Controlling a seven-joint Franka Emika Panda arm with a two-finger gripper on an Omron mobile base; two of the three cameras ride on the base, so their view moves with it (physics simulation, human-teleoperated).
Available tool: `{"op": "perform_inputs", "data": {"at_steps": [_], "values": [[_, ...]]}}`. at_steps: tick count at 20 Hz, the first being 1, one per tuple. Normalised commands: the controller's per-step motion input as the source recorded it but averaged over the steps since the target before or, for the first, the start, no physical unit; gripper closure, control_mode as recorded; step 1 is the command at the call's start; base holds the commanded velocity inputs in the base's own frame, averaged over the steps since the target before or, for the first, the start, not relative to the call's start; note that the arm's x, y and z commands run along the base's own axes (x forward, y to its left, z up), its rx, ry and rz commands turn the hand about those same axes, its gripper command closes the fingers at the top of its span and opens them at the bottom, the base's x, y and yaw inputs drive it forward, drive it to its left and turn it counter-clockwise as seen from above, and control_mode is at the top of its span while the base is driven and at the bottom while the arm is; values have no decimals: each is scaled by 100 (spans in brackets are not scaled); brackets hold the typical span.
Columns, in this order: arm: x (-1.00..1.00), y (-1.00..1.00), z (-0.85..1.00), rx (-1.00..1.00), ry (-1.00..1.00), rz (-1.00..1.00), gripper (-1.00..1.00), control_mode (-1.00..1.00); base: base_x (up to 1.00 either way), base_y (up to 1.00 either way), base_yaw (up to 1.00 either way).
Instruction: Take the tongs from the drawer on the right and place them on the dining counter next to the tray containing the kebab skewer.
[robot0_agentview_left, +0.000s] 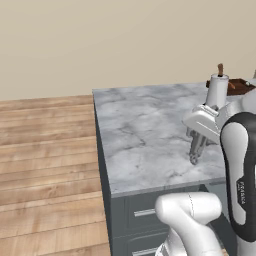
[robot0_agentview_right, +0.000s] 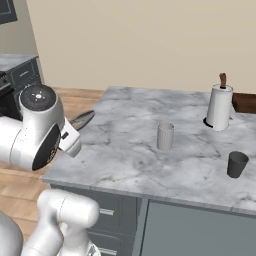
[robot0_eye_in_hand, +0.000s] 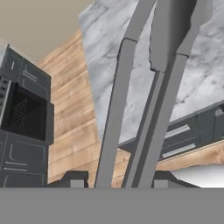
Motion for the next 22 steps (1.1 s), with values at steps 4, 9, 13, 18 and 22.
{"op": "perform_inputs", "data": {"at_steps": [4,9,13,18,22], "values": [[-25,11,0,0,-2,2,100,100,-38,40,3],[0,0,0,0,0,0,100,100,-49,100,3],[0,0,0,0,0,0,100,100,4,100,0],[0,0,0,0,0,0,100,100,51,100,-8],[0,0,0,0,0,0,100,100,100,95,-15]]}}
